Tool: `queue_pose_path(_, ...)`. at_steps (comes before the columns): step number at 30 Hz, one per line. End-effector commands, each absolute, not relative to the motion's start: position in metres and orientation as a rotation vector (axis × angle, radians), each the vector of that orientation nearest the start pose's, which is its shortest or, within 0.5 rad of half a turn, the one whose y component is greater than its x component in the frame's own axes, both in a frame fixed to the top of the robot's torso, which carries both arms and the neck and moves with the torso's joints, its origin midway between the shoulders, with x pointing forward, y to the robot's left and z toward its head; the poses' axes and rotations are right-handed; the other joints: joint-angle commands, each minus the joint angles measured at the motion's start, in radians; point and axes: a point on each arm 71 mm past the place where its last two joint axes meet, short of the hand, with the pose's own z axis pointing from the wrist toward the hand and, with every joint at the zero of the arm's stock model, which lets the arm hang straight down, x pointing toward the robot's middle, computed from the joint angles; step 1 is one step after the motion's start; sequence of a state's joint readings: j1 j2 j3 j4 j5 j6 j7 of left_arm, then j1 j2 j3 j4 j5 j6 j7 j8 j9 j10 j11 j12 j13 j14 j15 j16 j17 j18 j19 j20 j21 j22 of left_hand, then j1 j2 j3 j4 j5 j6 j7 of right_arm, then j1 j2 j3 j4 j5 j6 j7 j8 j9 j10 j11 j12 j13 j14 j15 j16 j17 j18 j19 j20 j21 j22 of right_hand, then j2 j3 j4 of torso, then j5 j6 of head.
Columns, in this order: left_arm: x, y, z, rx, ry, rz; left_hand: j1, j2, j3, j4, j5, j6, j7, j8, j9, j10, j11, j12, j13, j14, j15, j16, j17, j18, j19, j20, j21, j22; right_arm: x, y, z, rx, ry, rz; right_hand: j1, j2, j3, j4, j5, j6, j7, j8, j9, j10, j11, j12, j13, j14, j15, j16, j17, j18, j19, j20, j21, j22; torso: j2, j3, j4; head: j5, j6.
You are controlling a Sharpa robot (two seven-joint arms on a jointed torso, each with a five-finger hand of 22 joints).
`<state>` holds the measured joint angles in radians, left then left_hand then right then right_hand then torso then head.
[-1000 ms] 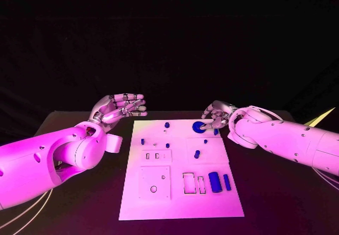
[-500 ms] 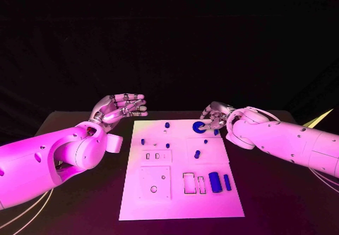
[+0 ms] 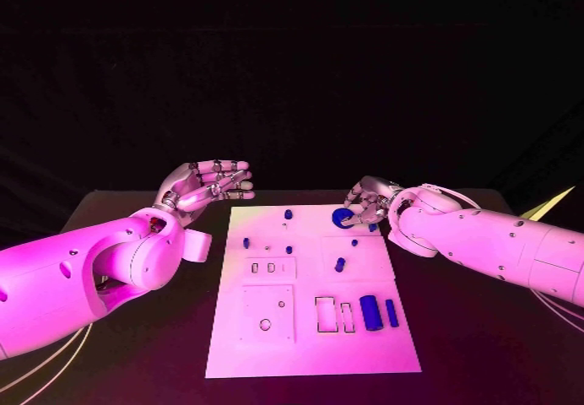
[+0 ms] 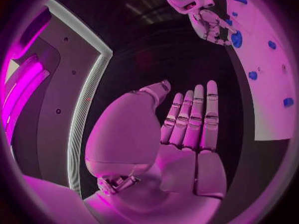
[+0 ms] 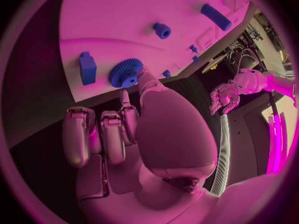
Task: Assemble the parts on the task board
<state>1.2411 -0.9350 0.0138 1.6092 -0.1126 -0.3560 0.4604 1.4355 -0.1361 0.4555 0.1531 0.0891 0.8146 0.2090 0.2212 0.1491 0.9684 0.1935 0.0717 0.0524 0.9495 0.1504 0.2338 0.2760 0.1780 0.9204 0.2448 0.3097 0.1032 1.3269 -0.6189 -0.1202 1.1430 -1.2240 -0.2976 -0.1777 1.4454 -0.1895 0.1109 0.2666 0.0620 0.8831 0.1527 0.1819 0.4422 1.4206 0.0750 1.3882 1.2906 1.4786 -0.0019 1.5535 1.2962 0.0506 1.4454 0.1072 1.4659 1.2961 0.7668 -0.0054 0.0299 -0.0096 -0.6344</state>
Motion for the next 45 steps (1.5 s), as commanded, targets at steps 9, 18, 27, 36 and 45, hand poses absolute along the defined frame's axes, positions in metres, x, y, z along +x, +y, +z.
queue_pose_path(9, 0.485, 0.229, -0.124, -0.911, 1.272, -1.567, -0.006, -0.018, 0.013, -0.007, -0.003, -0.008, 0.044, 0.008, 0.016, -0.007, 0.007, -0.006, 0.016, -0.012, 0.000, -0.008, 0.017, 0.002, 0.012, -0.005, 0.021, 0.016, 0.568, -0.207, -0.176, 0.098, 1.728, 0.486, 0.011, 0.042, 0.048, 0.010, 0.014, 0.019, -0.008, 0.024, 0.012, 0.043, -0.012, 0.034, 0.148, 0.092, -0.004, 0.017, 0.275, -0.026, 0.071, -0.007, 0.027, 0.190, 0.000, 0.0011, 0.0004, 0.002, -0.004)
queue_pose_path(18, 0.485, 0.230, -0.124, -0.911, 1.272, -1.566, -0.007, -0.017, 0.013, -0.008, -0.003, -0.007, 0.044, 0.008, 0.017, -0.007, 0.007, -0.006, 0.016, -0.013, 0.000, -0.009, 0.018, 0.002, 0.011, -0.005, 0.022, 0.017, 0.567, -0.206, -0.179, 0.095, 1.736, 0.487, 0.009, 0.052, 0.065, 0.008, 0.014, 0.042, -0.014, 0.026, 0.010, 0.050, -0.017, 0.043, 0.156, 0.092, -0.010, 0.017, 0.275, -0.027, 0.074, -0.011, 0.032, 0.195, 0.000, 0.0004, -0.0005, 0.003, -0.006)
queue_pose_path(27, 0.485, 0.231, -0.124, -0.912, 1.272, -1.564, -0.007, -0.017, 0.013, -0.008, -0.003, -0.007, 0.044, 0.008, 0.017, -0.007, 0.007, -0.006, 0.016, -0.013, 0.000, -0.009, 0.018, 0.002, 0.011, -0.005, 0.022, 0.017, 0.566, -0.205, -0.177, 0.065, 1.699, 0.468, 0.015, 0.096, 0.137, 0.001, 0.017, 0.088, -0.031, 0.027, 0.001, 0.058, -0.033, 0.052, 0.166, 0.092, -0.024, 0.017, 0.275, -0.030, 0.079, -0.024, 0.039, 0.205, 0.000, 0.0006, 0.0002, 0.005, -0.007)
queue_pose_path(36, 0.485, 0.231, -0.124, -0.913, 1.273, -1.562, -0.007, -0.017, 0.013, -0.008, -0.003, -0.007, 0.044, 0.008, 0.017, -0.007, 0.007, -0.006, 0.016, -0.013, 0.000, -0.009, 0.018, 0.002, 0.011, -0.005, 0.022, 0.017, 0.561, -0.195, -0.171, 0.016, 1.612, 0.475, 0.004, 0.097, 0.192, -0.012, 0.016, 0.121, -0.043, 0.035, 0.000, 0.068, -0.044, 0.061, 0.175, 0.092, -0.034, 0.017, 0.275, -0.034, 0.088, -0.033, 0.052, 0.219, -0.001, 0.0007, 0.0000, 0.006, -0.003)
queue_pose_path(45, 0.485, 0.232, -0.124, -0.914, 1.273, -1.560, -0.008, -0.017, 0.014, -0.009, -0.003, -0.008, 0.045, 0.007, 0.017, -0.007, 0.007, -0.006, 0.016, -0.013, 0.000, -0.009, 0.020, 0.002, 0.011, -0.005, 0.023, 0.017, 0.542, -0.166, -0.157, -0.083, 1.493, 0.531, -0.007, 0.086, 0.208, -0.018, 0.014, 0.129, -0.044, 0.036, -0.001, 0.073, -0.045, 0.066, 0.180, 0.092, -0.036, 0.017, 0.275, -0.037, 0.095, -0.036, 0.062, 0.230, 0.000, 0.0009, -0.0011, 0.009, 0.001)
